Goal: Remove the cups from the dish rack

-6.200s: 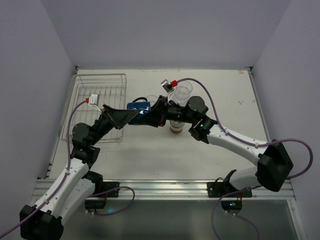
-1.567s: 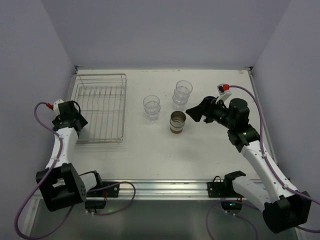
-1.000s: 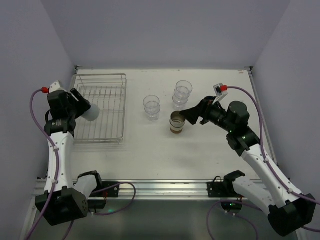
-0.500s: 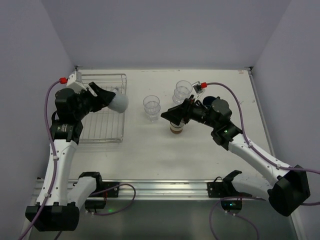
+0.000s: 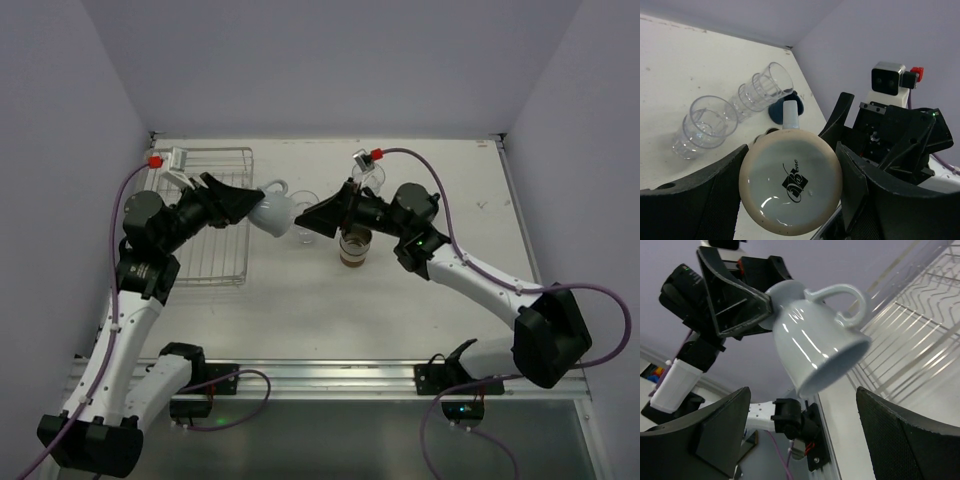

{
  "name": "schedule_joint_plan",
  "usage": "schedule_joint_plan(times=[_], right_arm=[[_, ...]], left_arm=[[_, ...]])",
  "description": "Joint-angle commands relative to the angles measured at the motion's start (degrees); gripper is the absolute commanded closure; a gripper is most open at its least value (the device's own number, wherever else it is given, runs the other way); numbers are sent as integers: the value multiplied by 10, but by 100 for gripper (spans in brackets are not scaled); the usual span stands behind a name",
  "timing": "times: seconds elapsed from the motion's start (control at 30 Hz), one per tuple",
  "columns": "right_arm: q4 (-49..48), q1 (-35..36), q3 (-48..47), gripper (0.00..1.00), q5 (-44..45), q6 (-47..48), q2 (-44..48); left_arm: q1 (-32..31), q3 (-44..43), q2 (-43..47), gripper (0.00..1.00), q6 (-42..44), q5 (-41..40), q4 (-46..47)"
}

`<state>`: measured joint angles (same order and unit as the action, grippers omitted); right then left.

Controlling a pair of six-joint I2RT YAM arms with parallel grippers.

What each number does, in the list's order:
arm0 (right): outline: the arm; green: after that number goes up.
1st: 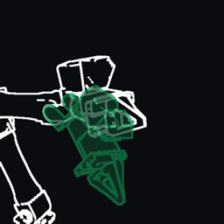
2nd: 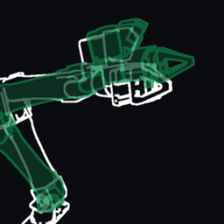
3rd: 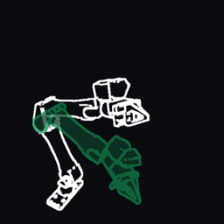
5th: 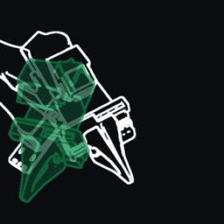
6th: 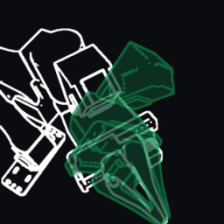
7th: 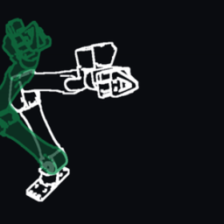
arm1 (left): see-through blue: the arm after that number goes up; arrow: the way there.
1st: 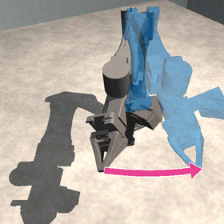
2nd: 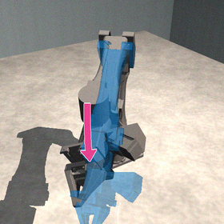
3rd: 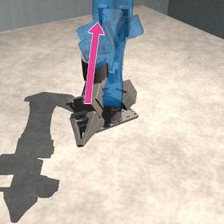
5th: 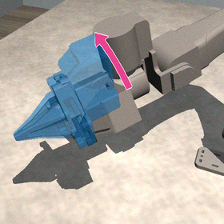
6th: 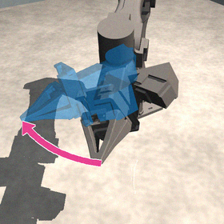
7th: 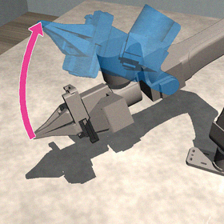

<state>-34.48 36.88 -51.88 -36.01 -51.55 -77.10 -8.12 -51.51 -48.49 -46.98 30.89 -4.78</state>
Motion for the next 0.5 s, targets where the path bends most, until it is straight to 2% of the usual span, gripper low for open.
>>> schedule_joint_plan(times=[0.0, 0.37, 0.47], right_arm=[[-66, 30, -52, 12, -26, -14, -20], [-171, 63, -65, 27, -25, -72, -88], [-190, 63, -56, 39, -10, -74, -85]], left_arm=[[-23, 14, 10, 100, -49, 27, 93], [-101, 67, 7, 100, -94, -11, 204], [-127, 72, 5, 100, -94, -22, 212]])
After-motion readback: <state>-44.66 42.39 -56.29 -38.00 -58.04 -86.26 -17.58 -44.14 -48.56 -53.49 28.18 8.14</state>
